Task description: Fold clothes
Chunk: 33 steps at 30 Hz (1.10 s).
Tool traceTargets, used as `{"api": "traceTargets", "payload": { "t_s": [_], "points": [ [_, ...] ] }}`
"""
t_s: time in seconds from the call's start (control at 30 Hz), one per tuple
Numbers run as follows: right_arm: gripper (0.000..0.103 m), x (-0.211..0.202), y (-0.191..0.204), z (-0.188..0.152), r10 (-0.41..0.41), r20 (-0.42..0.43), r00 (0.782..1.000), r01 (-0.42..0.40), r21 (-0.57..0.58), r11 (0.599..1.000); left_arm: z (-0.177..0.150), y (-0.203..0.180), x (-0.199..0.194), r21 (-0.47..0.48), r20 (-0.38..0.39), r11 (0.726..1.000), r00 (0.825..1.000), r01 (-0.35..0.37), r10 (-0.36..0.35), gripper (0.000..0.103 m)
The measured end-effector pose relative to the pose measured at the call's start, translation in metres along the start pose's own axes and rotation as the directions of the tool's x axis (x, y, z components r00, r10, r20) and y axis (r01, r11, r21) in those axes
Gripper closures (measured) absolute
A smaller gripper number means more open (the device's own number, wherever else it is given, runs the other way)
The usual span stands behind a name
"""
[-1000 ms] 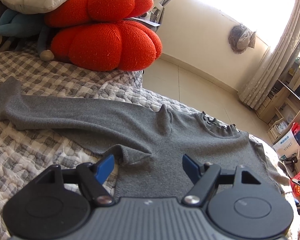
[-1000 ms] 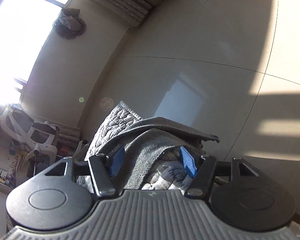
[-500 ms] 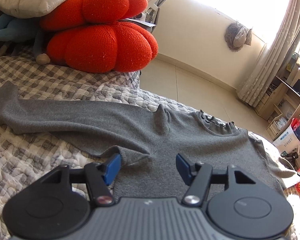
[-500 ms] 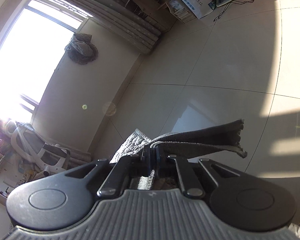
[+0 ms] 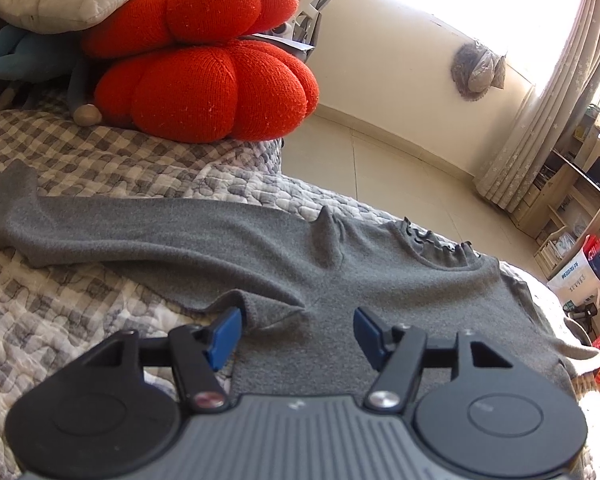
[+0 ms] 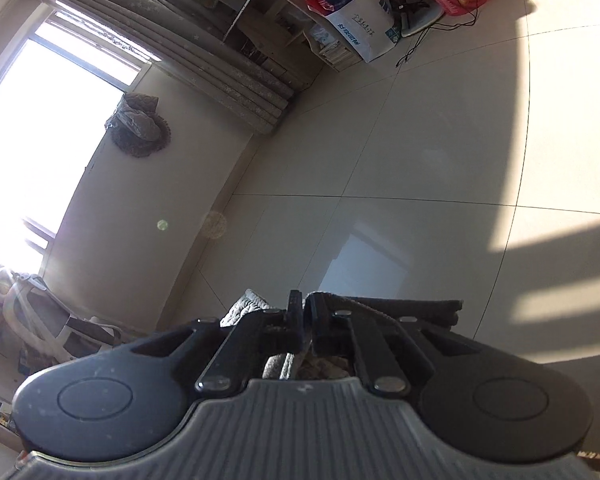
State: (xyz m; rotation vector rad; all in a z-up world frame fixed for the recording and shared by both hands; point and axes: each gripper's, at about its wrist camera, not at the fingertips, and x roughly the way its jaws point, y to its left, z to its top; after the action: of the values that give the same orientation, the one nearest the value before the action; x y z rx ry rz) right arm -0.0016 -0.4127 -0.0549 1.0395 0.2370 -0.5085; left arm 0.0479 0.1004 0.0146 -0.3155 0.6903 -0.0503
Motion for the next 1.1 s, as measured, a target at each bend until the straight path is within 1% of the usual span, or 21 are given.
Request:
{"api": "traceTargets", "payload": {
  "t_s": [0.07, 0.1, 0.17, 0.2, 0.23, 0.27, 0.33, 0.4, 0.43, 0.47, 0.53, 0.67, 0.83, 1.0, 1.03, 1.07, 1.1],
  "points": [
    [0.098, -0.002, 0.001, 0.008, 0.020, 0.021, 1.000, -0.020, -0.008, 1.000, 0.001, 0.002, 0.001, -0.009, -0.004, 1.000, 1.000, -0.002, 0.002, 0.039],
    [0.098, 0.000, -0.001, 0.010, 0.025, 0.006, 1.000, -0.025, -0.006, 1.000, 0.001, 0.002, 0.002, -0.014, -0.007, 1.000, 1.000, 0.000, 0.000, 0.039],
    [0.098, 0.013, -0.009, 0.008, 0.028, -0.088, 0.996, -0.026, 0.027, 0.999, 0.001, 0.003, 0.002, -0.019, -0.009, 1.000, 1.000, 0.003, -0.003, 0.039],
    [0.098, 0.019, -0.014, 0.005, 0.039, -0.145, 0.989, -0.030, 0.064, 0.997, 0.001, 0.002, 0.002, -0.017, -0.010, 1.000, 1.000, 0.004, -0.004, 0.039],
    [0.091, 0.025, -0.020, 0.003, 0.054, -0.201, 0.978, -0.032, 0.115, 0.993, 0.000, 0.001, 0.002, -0.013, -0.009, 1.000, 1.000, 0.005, -0.005, 0.039],
    [0.091, 0.028, -0.024, 0.001, 0.062, -0.239, 0.969, -0.025, 0.153, 0.988, 0.000, 0.001, 0.001, -0.012, -0.008, 1.000, 1.000, 0.005, -0.005, 0.039],
    [0.089, 0.031, -0.028, -0.001, 0.051, -0.285, 0.957, 0.002, 0.182, 0.983, 0.000, 0.000, 0.001, -0.010, -0.006, 1.000, 1.000, 0.004, -0.004, 0.039],
    [0.081, 0.029, -0.027, 0.001, 0.016, -0.308, 0.951, 0.039, 0.172, 0.984, 0.000, 0.001, 0.001, -0.014, -0.008, 1.000, 1.000, 0.003, -0.003, 0.039],
    [0.071, 0.026, -0.027, 0.004, 0.009, -0.310, 0.951, 0.047, 0.175, 0.984, 0.000, 0.002, 0.001, -0.017, -0.008, 1.000, 1.000, 0.002, -0.002, 0.039],
    [0.063, 0.022, -0.027, 0.008, 0.015, -0.307, 0.952, 0.044, 0.185, 0.982, 0.001, 0.002, 0.001, -0.020, -0.007, 1.000, 1.000, 0.002, -0.002, 0.039],
    [0.060, 0.016, -0.024, 0.012, 0.022, -0.317, 0.948, 0.038, 0.180, 0.983, 0.001, 0.002, 0.000, -0.023, -0.005, 1.000, 1.000, 0.003, -0.003, 0.039],
    [0.059, 0.011, -0.018, 0.009, 0.025, -0.365, 0.931, 0.029, 0.142, 0.989, 0.001, 0.000, 0.000, -0.013, -0.005, 1.000, 1.000, 0.009, -0.009, 0.039],
    [0.058, 0.012, -0.012, -0.001, 0.026, -0.364, 0.931, 0.015, 0.109, 0.994, 0.000, -0.003, -0.001, 0.000, 0.000, 1.000, 1.000, 0.004, -0.004, 0.039],
    [0.059, 0.027, -0.017, -0.007, 0.036, -0.336, 0.941, 0.003, 0.115, 0.993, -0.001, -0.003, 0.000, 0.000, -0.001, 1.000, 1.000, -0.004, 0.004, 0.039],
    [0.068, 0.030, -0.020, -0.007, 0.033, -0.329, 0.944, 0.006, 0.117, 0.993, -0.001, -0.003, 0.000, 0.003, -0.001, 1.000, 1.000, -0.006, 0.006, 0.039],
    [0.079, 0.033, -0.023, -0.007, 0.031, -0.321, 0.947, 0.009, 0.122, 0.992, -0.001, -0.004, 0.000, 0.005, -0.002, 1.000, 1.000, -0.007, 0.007, 0.039],
    [0.082, 0.036, -0.025, -0.007, 0.028, -0.313, 0.949, 0.013, 0.128, 0.992, -0.001, -0.004, 0.000, 0.005, -0.002, 1.000, 1.000, -0.007, 0.007, 0.039]
  ]
}}
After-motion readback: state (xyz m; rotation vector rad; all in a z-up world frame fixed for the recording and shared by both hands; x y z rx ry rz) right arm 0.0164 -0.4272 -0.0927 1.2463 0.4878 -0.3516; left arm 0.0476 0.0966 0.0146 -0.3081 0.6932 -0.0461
